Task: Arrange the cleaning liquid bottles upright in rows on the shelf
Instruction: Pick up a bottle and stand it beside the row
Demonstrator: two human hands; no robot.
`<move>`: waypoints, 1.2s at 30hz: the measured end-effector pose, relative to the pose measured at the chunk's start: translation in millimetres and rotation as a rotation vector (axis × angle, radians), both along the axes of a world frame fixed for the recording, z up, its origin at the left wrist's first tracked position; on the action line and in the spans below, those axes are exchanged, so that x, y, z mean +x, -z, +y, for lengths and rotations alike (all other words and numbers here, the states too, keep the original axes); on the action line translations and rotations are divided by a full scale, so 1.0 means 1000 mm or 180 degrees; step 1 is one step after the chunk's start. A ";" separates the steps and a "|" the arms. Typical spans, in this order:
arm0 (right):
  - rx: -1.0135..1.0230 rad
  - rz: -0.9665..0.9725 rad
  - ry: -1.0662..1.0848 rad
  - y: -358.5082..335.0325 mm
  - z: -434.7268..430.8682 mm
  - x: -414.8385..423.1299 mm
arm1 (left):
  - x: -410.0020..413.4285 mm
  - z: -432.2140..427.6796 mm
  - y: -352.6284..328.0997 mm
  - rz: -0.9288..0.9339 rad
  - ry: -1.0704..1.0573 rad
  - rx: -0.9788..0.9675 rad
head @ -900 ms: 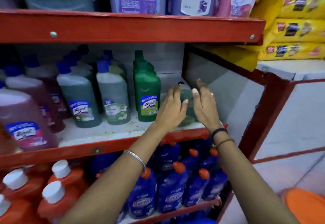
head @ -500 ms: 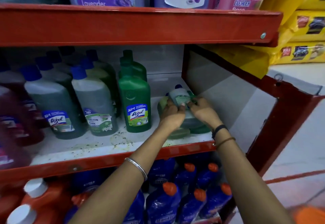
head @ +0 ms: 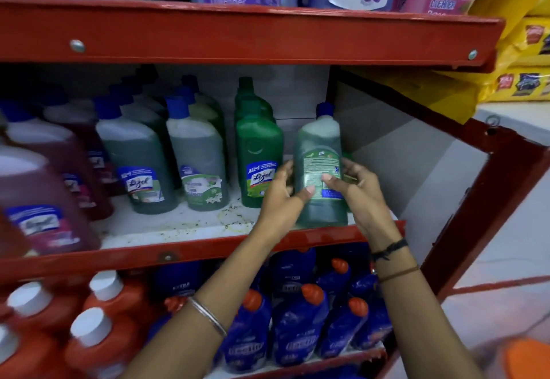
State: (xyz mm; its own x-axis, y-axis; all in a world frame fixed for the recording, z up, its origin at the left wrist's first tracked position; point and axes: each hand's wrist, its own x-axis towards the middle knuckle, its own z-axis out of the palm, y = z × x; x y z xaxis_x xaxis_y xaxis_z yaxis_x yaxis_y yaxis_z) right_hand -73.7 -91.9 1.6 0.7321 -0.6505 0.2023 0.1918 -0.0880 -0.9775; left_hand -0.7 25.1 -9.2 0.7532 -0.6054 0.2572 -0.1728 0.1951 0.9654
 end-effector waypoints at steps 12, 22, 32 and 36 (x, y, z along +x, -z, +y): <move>-0.0446 -0.0422 -0.0636 0.007 0.166 0.039 | 0.031 0.184 0.019 -0.0307 -0.0535 -0.0274; -0.0723 -0.0484 -0.0741 0.019 0.230 0.109 | 0.084 0.236 0.026 -0.0626 -0.1316 0.0101; -0.0807 -0.0307 -0.0501 0.045 0.233 0.128 | 0.097 0.233 0.050 -0.0631 -0.1594 0.0327; -0.1035 -0.0231 -0.0280 0.049 0.225 0.124 | 0.079 0.227 0.048 -0.0798 -0.1752 0.0033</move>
